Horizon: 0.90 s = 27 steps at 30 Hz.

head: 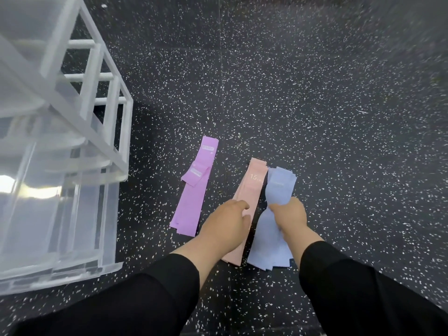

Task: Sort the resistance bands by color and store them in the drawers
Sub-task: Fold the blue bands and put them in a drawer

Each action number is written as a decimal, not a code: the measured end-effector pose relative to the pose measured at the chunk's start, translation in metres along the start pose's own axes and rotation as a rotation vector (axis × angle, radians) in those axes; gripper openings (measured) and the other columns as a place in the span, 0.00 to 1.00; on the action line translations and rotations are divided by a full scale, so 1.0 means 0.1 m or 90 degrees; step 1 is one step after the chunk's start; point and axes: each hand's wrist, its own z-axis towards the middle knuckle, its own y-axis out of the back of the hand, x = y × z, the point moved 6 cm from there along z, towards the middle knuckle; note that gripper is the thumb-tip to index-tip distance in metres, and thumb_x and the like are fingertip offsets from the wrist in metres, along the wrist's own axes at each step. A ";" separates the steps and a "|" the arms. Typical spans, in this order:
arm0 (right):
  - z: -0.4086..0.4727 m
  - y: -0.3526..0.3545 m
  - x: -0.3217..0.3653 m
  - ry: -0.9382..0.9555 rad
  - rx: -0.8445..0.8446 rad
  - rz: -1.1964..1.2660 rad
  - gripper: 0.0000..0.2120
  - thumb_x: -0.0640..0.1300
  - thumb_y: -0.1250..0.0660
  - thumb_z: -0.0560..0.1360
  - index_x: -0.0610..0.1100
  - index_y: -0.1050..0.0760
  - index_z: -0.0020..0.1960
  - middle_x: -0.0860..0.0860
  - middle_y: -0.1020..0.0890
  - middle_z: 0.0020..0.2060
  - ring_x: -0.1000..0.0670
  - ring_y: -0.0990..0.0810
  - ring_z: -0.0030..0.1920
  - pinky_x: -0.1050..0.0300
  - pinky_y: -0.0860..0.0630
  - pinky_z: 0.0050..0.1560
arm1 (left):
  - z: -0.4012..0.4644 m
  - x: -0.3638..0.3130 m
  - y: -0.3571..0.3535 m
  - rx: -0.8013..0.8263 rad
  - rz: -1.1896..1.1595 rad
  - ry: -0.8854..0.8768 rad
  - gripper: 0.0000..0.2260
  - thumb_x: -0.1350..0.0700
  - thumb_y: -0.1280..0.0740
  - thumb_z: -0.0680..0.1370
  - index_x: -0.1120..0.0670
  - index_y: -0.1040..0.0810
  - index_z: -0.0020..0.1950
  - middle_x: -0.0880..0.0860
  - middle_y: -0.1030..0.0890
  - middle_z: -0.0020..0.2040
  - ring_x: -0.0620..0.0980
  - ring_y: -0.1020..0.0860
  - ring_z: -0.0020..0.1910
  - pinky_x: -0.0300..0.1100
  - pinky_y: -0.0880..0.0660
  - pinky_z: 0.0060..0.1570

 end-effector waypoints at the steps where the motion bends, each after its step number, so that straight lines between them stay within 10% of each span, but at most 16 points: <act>1: -0.06 0.05 0.05 0.009 -0.003 0.018 0.18 0.44 0.29 0.76 0.38 0.27 0.62 0.43 0.21 0.52 0.38 0.21 0.53 0.44 0.21 0.54 | -0.02 -0.02 0.06 -0.005 -0.005 0.002 0.18 0.52 0.41 0.85 0.51 0.29 0.74 0.52 0.27 0.72 0.53 0.25 0.66 0.45 0.29 0.63; 9: -0.77 0.57 0.92 0.128 0.032 0.157 0.21 0.49 0.29 0.66 0.46 0.27 0.57 0.42 0.18 0.47 0.38 0.18 0.42 0.47 0.25 0.38 | -0.32 -0.31 0.78 -0.100 -0.176 0.055 0.16 0.48 0.39 0.84 0.50 0.25 0.70 0.47 0.21 0.60 0.49 0.23 0.55 0.39 0.29 0.52; 16: -2.04 1.02 1.89 0.396 0.116 0.136 0.12 0.40 0.28 0.74 0.43 0.23 0.56 0.49 0.17 0.48 0.49 0.20 0.44 0.56 0.26 0.39 | -1.00 -0.63 1.67 -0.176 -0.372 0.061 0.21 0.34 0.41 0.80 0.51 0.23 0.50 0.50 0.20 0.50 0.52 0.24 0.47 0.50 0.26 0.61; 19: -2.67 1.13 2.23 0.485 0.172 0.141 0.09 0.41 0.27 0.75 0.46 0.24 0.53 0.49 0.16 0.48 0.49 0.17 0.47 0.57 0.22 0.41 | -1.34 -0.69 1.97 -0.154 -0.533 0.095 0.28 0.33 0.39 0.79 0.56 0.17 0.59 0.49 0.18 0.56 0.47 0.24 0.53 0.53 0.30 0.65; 27: -4.06 1.30 2.70 0.626 0.263 0.096 0.04 0.41 0.28 0.75 0.43 0.19 0.50 0.52 0.16 0.41 0.54 0.21 0.38 0.70 0.30 0.30 | -2.33 -0.96 2.72 -0.256 -0.733 -0.019 0.15 0.52 0.32 0.76 0.57 0.17 0.59 0.60 0.15 0.57 0.58 0.19 0.63 0.57 0.26 0.68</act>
